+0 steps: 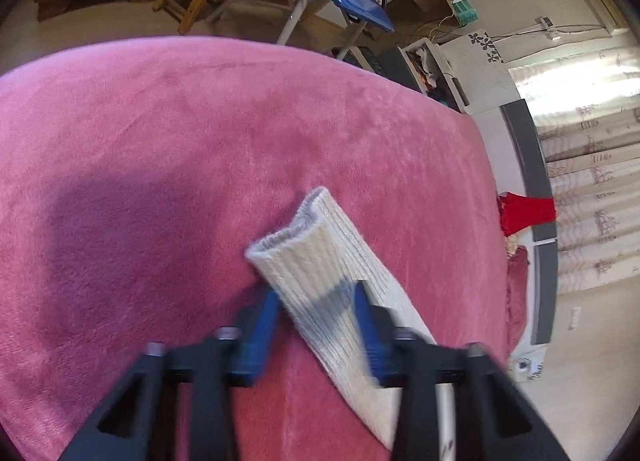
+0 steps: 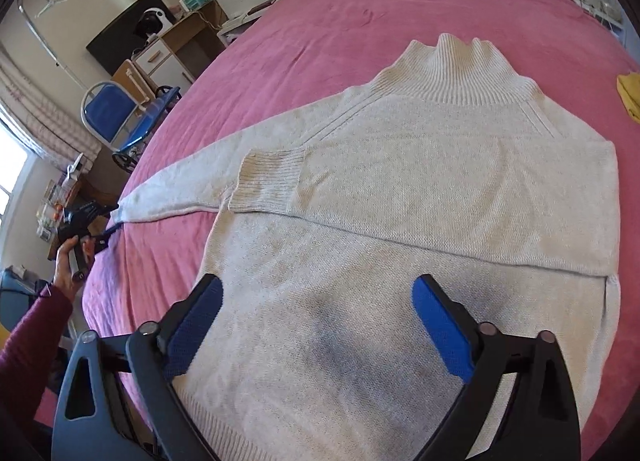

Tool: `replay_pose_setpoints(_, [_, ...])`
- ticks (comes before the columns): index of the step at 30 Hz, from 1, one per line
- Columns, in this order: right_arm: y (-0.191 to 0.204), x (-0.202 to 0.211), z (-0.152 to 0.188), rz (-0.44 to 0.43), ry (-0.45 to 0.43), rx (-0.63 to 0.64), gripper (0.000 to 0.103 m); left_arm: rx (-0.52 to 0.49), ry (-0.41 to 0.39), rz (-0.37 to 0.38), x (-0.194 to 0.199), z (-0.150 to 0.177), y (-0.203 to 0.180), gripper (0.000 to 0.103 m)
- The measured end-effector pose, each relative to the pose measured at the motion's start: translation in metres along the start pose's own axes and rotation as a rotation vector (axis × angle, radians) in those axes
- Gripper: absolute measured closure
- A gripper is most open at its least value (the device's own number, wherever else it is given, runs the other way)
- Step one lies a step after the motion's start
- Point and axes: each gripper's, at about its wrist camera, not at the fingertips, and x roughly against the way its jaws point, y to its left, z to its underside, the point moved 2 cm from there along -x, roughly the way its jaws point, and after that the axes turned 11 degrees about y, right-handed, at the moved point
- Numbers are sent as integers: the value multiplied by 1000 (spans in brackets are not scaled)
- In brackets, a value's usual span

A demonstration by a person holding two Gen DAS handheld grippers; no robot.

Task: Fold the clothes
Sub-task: 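Grasp the ribbed cuff of the other sleeve with the left gripper, then fold the held sleeve across the sweater body with the left gripper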

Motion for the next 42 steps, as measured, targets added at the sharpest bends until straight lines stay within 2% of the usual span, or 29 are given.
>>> replay_pose_setpoints(2, [3,-4,0,16,14,25,32,-33,-22,-17,-1,4,-9,99])
replay_pose_setpoints(4, [2,-7,0,35,21,31,34,-64,-45,-27,2,9,-18,99])
replay_pose_setpoints(8, [-8,-10,-1,43,19,-8,34,-111,-72,70,14,29,-40,100])
replay_pose_setpoints(14, [-40,1,4,24,13,-119,34,-276,-72,217,35,90,-127,100])
replay_pose_setpoints(17, [-68,13,13,-10,2,-212,34,-375,-38,264,29,135,-184,100])
replay_pose_setpoints(21, [-106,37,33,-5,-26,-283,33,-497,28,316,7,203,-256,99])
replay_pose_setpoints(25, [-143,63,58,-9,-45,-337,33,-578,107,383,-16,277,-315,99])
replay_pose_setpoints(28, [-170,79,78,-12,-53,-371,33,-659,164,404,-31,334,-351,99])
replay_pose_setpoints(34, [-222,94,110,-38,-56,-459,33,-836,292,369,-72,451,-399,99])
replay_pose_setpoints(42, [-263,102,133,-45,-65,-533,33,-995,459,297,-123,576,-413,99])
